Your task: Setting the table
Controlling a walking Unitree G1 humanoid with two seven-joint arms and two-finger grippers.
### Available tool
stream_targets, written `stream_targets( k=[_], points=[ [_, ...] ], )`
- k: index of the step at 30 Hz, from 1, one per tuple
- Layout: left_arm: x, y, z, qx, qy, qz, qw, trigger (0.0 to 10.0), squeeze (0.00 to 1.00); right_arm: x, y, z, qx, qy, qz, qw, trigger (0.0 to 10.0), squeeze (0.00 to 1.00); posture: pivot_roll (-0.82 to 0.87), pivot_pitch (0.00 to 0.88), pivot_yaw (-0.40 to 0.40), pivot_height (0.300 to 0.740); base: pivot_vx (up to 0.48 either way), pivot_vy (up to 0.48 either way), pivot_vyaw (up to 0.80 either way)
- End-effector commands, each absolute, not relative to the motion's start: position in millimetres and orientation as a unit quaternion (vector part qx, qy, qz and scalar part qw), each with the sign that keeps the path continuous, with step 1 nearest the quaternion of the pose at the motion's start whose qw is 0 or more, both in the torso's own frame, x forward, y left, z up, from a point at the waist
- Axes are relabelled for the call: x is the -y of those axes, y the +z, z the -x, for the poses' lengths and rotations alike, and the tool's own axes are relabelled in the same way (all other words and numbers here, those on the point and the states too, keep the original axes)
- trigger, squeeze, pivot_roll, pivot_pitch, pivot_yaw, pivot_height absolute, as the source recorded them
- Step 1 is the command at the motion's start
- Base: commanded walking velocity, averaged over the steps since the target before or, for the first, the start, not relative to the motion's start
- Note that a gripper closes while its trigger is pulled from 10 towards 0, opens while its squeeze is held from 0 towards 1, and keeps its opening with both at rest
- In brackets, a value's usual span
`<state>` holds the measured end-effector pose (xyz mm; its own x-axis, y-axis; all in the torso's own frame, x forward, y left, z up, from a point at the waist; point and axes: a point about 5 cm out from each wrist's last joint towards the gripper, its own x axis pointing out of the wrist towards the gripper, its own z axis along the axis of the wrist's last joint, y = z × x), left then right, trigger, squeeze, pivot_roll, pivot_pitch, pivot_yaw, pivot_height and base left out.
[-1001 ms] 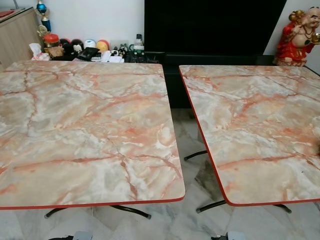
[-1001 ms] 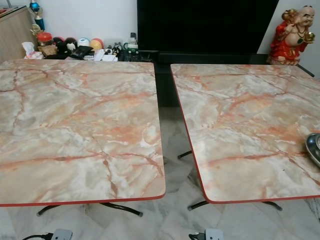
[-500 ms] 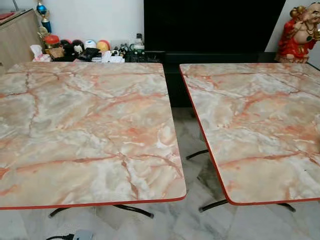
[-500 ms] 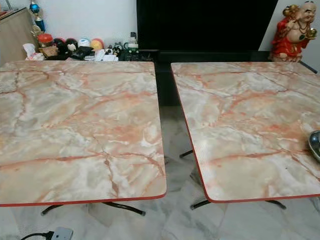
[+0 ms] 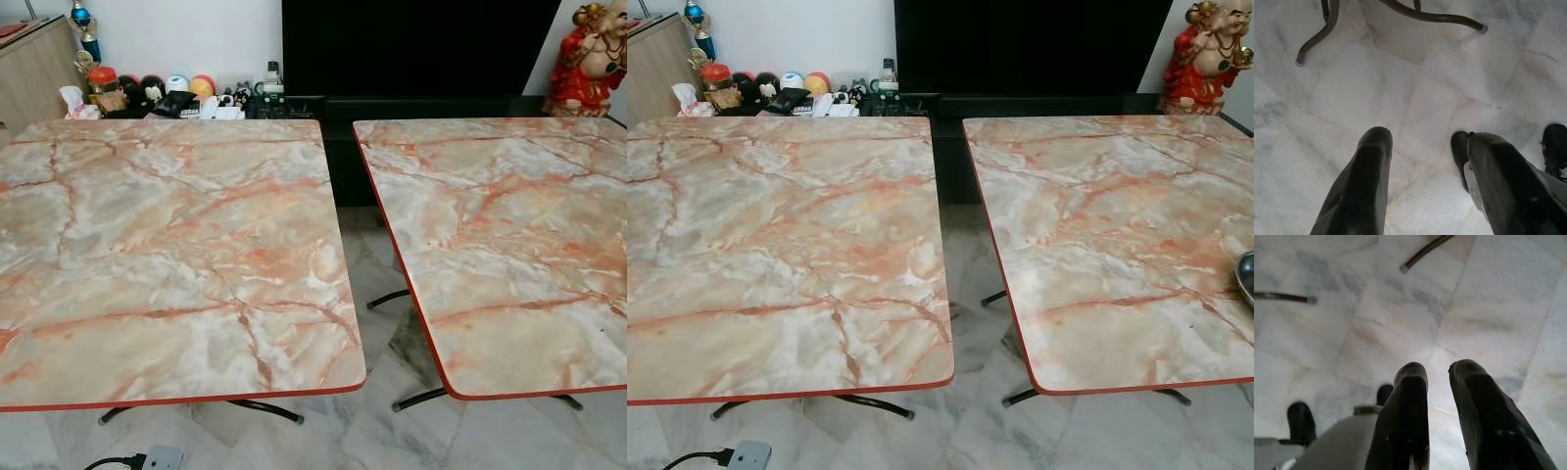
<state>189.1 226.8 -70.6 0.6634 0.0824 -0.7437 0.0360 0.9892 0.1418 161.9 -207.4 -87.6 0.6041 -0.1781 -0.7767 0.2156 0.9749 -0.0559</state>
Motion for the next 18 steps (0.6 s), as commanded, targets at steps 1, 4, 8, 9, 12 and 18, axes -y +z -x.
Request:
stream_targets(
  k=[1, 4, 8, 9, 12, 18],
  points=[
    [-225.1, -74.8, -182.4, -0.423, 0.012, -0.071, 0.903, 10.0, 0.00, 205.8, -87.7, -161.4, -0.425, -0.110, -0.029, 0.898, 10.0, 0.00, -0.02, 0.089, -0.001, 0.740, 0.000, 0.000, 0.00],
    [-225.4, -74.6, -182.6, -0.423, 0.015, -0.070, 0.903, 10.0, 0.00, 202.8, -88.5, -161.5, -0.432, -0.095, -0.019, 0.897, 10.0, 0.00, -0.02, 0.086, -0.003, 0.740, 0.000, 0.000, 0.00],
    [-226.5, -71.9, -187.9, -0.418, 0.018, -0.068, 0.906, 10.0, 0.00, 199.7, -87.4, -165.3, -0.426, -0.096, -0.026, 0.899, 10.0, 0.00, -0.01, 0.066, 0.004, 0.740, 0.000, 0.000, 0.00],
    [-226.7, -71.5, -188.7, -0.418, 0.018, -0.068, 0.906, 10.0, 0.00, 199.3, -87.1, -165.9, -0.425, -0.098, -0.029, 0.900, 10.0, 0.00, -0.01, 0.066, 0.004, 0.740, 0.000, 0.000, 0.00],
    [-229.1, -68.8, -193.0, -0.414, 0.016, -0.072, 0.907, 10.0, 0.00, 195.1, -86.4, -168.8, -0.421, -0.095, -0.032, 0.901, 10.0, 0.00, -0.02, 0.057, 0.020, 0.740, 0.000, 0.000, 0.00],
    [-232.1, -65.0, -198.9, -0.409, 0.016, -0.077, 0.909, 10.0, 0.00, 190.3, -90.0, -162.7, -0.431, -0.105, -0.044, 0.895, 10.0, 0.00, -0.01, 0.039, 0.032, 0.740, 0.000, 0.000, 0.00]
  ],
)
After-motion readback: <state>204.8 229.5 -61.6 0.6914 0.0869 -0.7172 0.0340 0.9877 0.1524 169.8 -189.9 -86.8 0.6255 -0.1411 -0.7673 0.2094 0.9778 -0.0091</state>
